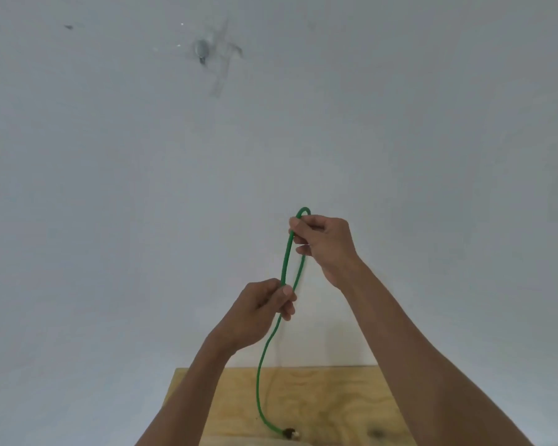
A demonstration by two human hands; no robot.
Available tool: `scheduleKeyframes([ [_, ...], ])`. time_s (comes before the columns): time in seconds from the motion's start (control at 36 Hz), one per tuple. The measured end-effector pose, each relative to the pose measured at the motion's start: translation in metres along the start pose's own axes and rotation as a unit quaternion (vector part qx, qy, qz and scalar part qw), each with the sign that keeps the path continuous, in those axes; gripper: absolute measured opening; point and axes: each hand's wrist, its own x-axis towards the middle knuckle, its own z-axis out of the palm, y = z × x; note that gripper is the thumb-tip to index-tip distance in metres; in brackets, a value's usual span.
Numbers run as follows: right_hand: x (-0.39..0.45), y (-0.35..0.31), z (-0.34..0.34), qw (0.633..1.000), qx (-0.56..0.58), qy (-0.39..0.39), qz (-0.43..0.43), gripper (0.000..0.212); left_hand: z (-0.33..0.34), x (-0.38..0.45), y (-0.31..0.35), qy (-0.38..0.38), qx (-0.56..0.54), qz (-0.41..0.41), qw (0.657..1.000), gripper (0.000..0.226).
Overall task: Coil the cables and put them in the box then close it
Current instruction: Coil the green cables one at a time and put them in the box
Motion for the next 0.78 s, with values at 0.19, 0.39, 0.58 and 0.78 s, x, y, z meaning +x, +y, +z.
scheduleKeyframes([
  [0.19, 0.023, -0.011, -0.022, 0.987, -0.112, 0.113, -0.032, 0.046, 0.021, 0.028, 0.041, 0.099, -0.06, 0.014, 0.993, 0.037],
  [0.39, 0.028, 0.0, -0.04, 0.952, -0.205, -0.075, -0.214, 0.04, 0.029, 0.05, 0.092, 0.091, -0.204, 0.006, 0.975, 0.042],
  [0.58, 0.038, -0.011, -0.054, 0.987, 0.001, -0.074, -0.14, 0.048, 0.039, 0.057, 0.102, -0.02, -0.249, -0.013, 0.968, 0.035],
  [0.78, 0.04, -0.011, -0.063, 0.972, -0.095, -0.14, -0.161, 0.034, 0.049, 0.065, 0.112, -0.1, -0.306, -0.002, 0.947, 0.038],
])
